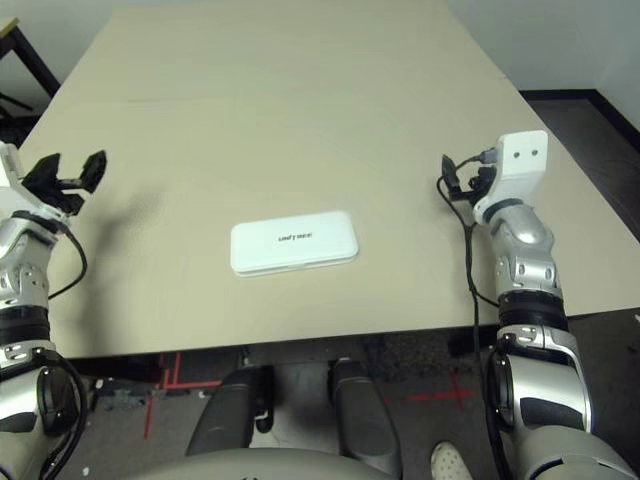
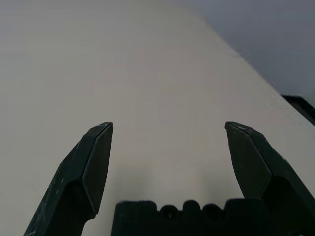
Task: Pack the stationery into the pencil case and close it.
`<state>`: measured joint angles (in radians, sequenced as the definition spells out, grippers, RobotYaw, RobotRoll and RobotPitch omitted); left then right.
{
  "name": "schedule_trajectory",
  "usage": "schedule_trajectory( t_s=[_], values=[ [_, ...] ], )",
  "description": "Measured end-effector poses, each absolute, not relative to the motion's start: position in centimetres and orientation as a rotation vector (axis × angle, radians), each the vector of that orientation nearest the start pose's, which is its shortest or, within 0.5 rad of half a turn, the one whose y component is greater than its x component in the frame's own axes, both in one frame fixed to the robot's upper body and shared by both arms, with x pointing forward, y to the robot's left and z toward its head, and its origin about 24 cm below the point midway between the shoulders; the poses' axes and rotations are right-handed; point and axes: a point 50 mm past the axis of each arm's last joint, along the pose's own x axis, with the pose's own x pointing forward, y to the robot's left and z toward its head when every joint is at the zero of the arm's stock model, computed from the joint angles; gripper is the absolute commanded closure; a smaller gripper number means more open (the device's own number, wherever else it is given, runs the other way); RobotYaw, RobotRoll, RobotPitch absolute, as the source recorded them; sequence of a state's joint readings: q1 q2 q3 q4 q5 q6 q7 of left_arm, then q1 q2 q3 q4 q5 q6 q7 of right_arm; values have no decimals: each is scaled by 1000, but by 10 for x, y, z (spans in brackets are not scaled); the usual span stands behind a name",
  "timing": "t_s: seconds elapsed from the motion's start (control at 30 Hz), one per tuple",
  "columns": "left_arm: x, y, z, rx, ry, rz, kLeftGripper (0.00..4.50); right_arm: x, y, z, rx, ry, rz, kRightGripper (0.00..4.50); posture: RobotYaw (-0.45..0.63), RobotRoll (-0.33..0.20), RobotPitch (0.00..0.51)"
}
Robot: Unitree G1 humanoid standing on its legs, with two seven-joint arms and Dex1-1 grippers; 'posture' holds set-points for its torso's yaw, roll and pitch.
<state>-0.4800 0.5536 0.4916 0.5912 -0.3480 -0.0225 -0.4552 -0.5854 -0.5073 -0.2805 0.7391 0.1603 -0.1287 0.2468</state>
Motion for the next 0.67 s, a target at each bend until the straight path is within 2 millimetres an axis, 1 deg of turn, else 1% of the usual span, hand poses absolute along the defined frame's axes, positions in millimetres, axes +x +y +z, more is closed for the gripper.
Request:
schedule_trajectory(
  t_s=[0.1,0.27,0.43,0.67],
  values=[
    [307,349,127,-49,-182,122,10,342,-311,113,-157,-66,-161,0,-34,0,116],
    [310,351,128,-57,-214,153,10,345,-316,114,-156,-74,-188,0,-41,0,125],
    [313,350,126,-62,-211,151,10,348,-315,117,-157,-81,-184,0,-47,0,143],
    [313,350,125,-59,-210,149,10,350,-313,122,-168,-99,-162,0,-50,0,152]
  ],
)
